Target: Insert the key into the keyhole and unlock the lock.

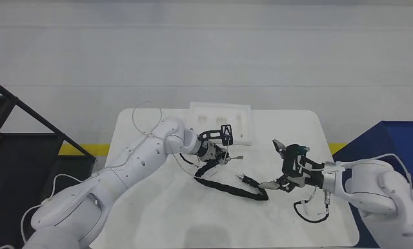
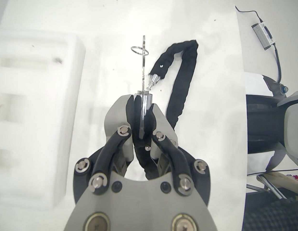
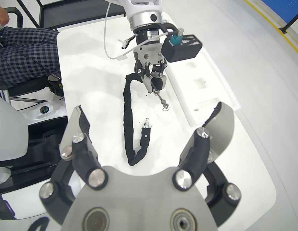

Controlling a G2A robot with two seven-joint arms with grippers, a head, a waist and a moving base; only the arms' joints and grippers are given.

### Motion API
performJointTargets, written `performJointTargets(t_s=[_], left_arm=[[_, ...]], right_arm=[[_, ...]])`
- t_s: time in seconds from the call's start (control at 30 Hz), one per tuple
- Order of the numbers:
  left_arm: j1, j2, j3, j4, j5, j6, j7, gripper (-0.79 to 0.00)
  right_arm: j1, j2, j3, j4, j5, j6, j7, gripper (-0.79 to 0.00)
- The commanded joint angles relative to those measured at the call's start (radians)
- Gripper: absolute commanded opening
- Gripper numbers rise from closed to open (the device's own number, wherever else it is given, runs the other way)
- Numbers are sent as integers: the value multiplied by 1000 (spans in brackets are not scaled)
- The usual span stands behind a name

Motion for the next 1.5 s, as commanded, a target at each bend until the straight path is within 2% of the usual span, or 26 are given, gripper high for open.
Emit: performJointTargets(t_s=[0.0, 0.03, 0.23, 0.37, 0.57, 0.7, 0.87, 1.1, 1.47], left_arm=[[0, -10, 13, 35, 1, 2, 1, -388], [-3, -16, 17, 50, 1, 8, 2, 0], [-33, -42, 15, 87, -34, -30, 45, 0], [-69, -39, -27, 70, -64, -87, 88, 0], [-116, -5, -136, 18, -126, -143, 107, 0], [-128, 28, -222, -29, -196, -176, 101, 0], [-123, 71, -320, -110, -259, -176, 67, 0], [-82, 118, -425, -187, -329, -176, 31, 0], [-77, 122, -431, -196, -336, -176, 29, 0]], right_arm=[[2, -1, -10, 12, -13, -8, -13, 0], [6, -3, -16, 17, -17, -9, -20, 0], [60, -10, -42, 79, -9, -16, -65, 0], [114, -17, -43, 168, 45, -24, -123, 0], [181, -28, -46, 250, 104, -58, -225, 0], [196, -35, -54, 252, 109, 4, -242, 0], [207, -41, -62, 248, 89, 76, -241, 0], [208, -45, -67, 241, 82, 107, -234, 0], [208, -45, -67, 241, 82, 107, -234, 0]])
